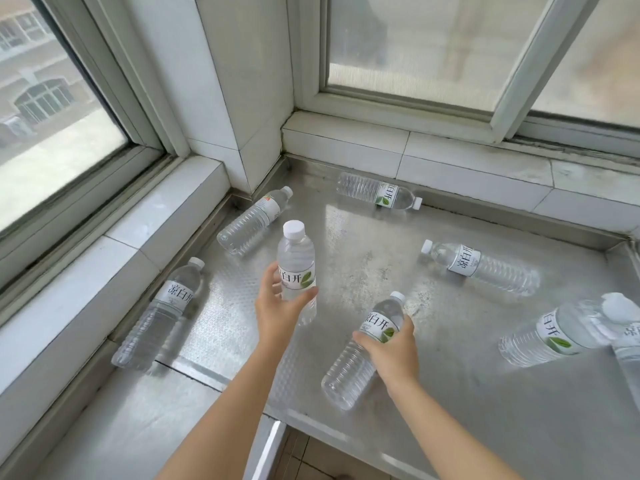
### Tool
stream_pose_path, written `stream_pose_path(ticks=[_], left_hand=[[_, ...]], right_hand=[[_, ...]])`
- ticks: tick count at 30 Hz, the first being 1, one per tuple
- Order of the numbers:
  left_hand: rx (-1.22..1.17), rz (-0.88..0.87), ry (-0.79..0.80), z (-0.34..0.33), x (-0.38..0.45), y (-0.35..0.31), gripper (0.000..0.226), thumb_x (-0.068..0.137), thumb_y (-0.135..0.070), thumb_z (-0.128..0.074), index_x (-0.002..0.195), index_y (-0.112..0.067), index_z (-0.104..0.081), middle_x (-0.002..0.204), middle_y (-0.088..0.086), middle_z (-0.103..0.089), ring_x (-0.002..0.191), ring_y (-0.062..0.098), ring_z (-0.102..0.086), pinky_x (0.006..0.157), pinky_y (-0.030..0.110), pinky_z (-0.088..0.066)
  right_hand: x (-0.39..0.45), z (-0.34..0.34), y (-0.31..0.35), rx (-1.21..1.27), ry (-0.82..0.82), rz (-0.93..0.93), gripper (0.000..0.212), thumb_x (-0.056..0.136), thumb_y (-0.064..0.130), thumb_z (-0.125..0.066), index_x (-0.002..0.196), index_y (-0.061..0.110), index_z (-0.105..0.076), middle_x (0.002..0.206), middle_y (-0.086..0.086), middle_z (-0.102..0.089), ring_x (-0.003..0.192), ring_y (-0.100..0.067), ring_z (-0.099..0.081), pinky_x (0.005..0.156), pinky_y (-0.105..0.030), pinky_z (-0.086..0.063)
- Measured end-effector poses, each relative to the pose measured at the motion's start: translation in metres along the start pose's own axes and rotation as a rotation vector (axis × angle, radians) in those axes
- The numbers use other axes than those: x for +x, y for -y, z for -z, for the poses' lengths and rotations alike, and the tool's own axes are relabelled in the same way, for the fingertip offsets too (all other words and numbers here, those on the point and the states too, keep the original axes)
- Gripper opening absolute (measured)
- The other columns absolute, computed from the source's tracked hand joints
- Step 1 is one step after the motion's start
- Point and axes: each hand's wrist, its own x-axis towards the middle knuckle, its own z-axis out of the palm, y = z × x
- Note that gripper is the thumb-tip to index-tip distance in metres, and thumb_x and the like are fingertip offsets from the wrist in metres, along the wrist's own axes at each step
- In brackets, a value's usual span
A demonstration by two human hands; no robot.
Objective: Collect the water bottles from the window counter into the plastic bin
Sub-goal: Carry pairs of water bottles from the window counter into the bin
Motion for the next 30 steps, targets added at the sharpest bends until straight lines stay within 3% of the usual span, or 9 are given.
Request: stream_pose_path(ticks=[2, 4, 11, 15, 18, 21, 25, 30], left_hand=[[-0.002, 0.023, -0.014, -0.002, 0.000, -0.005, 0.067, 0.063, -0.027, -0.091, 0.116, -0.042, -0.055, 0.103, -0.008, -0.064, 0.096, 0.015, -0.062, 0.085, 0.034, -0.053], [-0.009, 0.052, -0.014, -0.003, -0.002, -0.009, 0.063, 0.061, -0.027, -0.092, 0.108, -0.048, -0.055, 0.096, -0.009, -0.065, 0.088, 0.012, -0.064, 0.078, 0.029, -0.052], [0.027, 0.086, 0.059, -0.006, -0.019, -0.010, 0.061, 0.060, -0.026, -0.092, 0.110, -0.037, -0.060, 0.100, -0.005, -0.069, 0.082, 0.015, -0.067, 0.073, 0.031, -0.055], [0.021, 0.088, 0.125, -0.014, -0.034, -0.023, 0.065, 0.060, -0.023, -0.092, 0.117, -0.031, -0.061, 0.104, -0.008, -0.068, 0.082, 0.010, -0.065, 0.073, 0.030, -0.053], [0.006, 0.071, 0.209, -0.025, -0.048, -0.035, 0.062, 0.058, -0.024, -0.093, 0.107, -0.042, -0.060, 0.103, -0.007, -0.070, 0.085, 0.014, -0.068, 0.079, 0.038, -0.057], [-0.007, 0.035, 0.305, -0.040, -0.068, -0.052, 0.060, 0.054, -0.028, -0.091, 0.101, -0.048, -0.058, 0.101, -0.010, -0.070, 0.082, 0.015, -0.065, 0.076, 0.035, -0.055], [-0.021, -0.016, 0.447, -0.062, -0.099, -0.072, 0.075, 0.057, -0.022, -0.093, 0.120, -0.038, -0.056, 0.104, -0.011, -0.068, 0.068, 0.001, -0.063, 0.070, 0.028, -0.052], [0.011, -0.072, 0.617, -0.091, -0.152, -0.088, 0.081, 0.056, -0.026, -0.094, 0.124, -0.039, -0.052, 0.106, -0.008, -0.067, 0.079, 0.012, -0.067, 0.074, 0.036, -0.058]], right_hand=[[0.001, -0.004, 0.000, 0.076, -0.005, -0.019, 0.106, 0.058, 0.026, -0.087, 0.145, 0.026, -0.026, 0.113, 0.001, -0.057, 0.077, -0.002, -0.060, 0.059, -0.022, -0.045], [0.003, -0.007, -0.001, 0.185, -0.014, -0.040, 0.108, 0.054, 0.017, -0.087, 0.144, 0.028, -0.028, 0.114, -0.002, -0.059, 0.080, -0.011, -0.066, 0.064, -0.030, -0.055], [-0.001, 0.007, -0.002, 0.361, 0.036, -0.074, 0.111, 0.056, 0.001, -0.087, 0.146, 0.030, -0.029, 0.110, 0.002, -0.060, 0.087, -0.014, -0.067, 0.078, -0.046, -0.058], [-0.009, 0.030, -0.002, 0.358, 0.017, 0.000, 0.106, 0.058, 0.001, -0.087, 0.143, 0.034, -0.034, 0.104, 0.014, -0.055, 0.084, -0.003, -0.062, 0.063, -0.025, -0.051], [-0.019, 0.058, -0.004, 0.363, 0.003, 0.062, 0.107, 0.055, 0.003, -0.089, 0.141, 0.039, -0.036, 0.109, 0.018, -0.052, 0.087, -0.004, -0.064, 0.063, -0.020, -0.050], [-0.030, 0.091, -0.010, 0.374, -0.028, 0.111, 0.108, 0.054, 0.005, -0.090, 0.139, 0.043, -0.037, 0.119, 0.013, -0.053, 0.093, -0.010, -0.066, 0.065, -0.021, -0.053], [-0.054, 0.138, -0.026, 0.384, -0.116, 0.164, 0.108, 0.052, 0.004, -0.091, 0.137, 0.045, -0.040, 0.123, 0.010, -0.055, 0.095, -0.011, -0.068, 0.071, -0.026, -0.056], [-0.098, 0.196, -0.056, 0.383, -0.241, 0.187, 0.106, 0.051, 0.011, -0.092, 0.136, 0.047, -0.039, 0.125, 0.014, -0.055, 0.099, -0.012, -0.067, 0.076, -0.033, -0.059]])
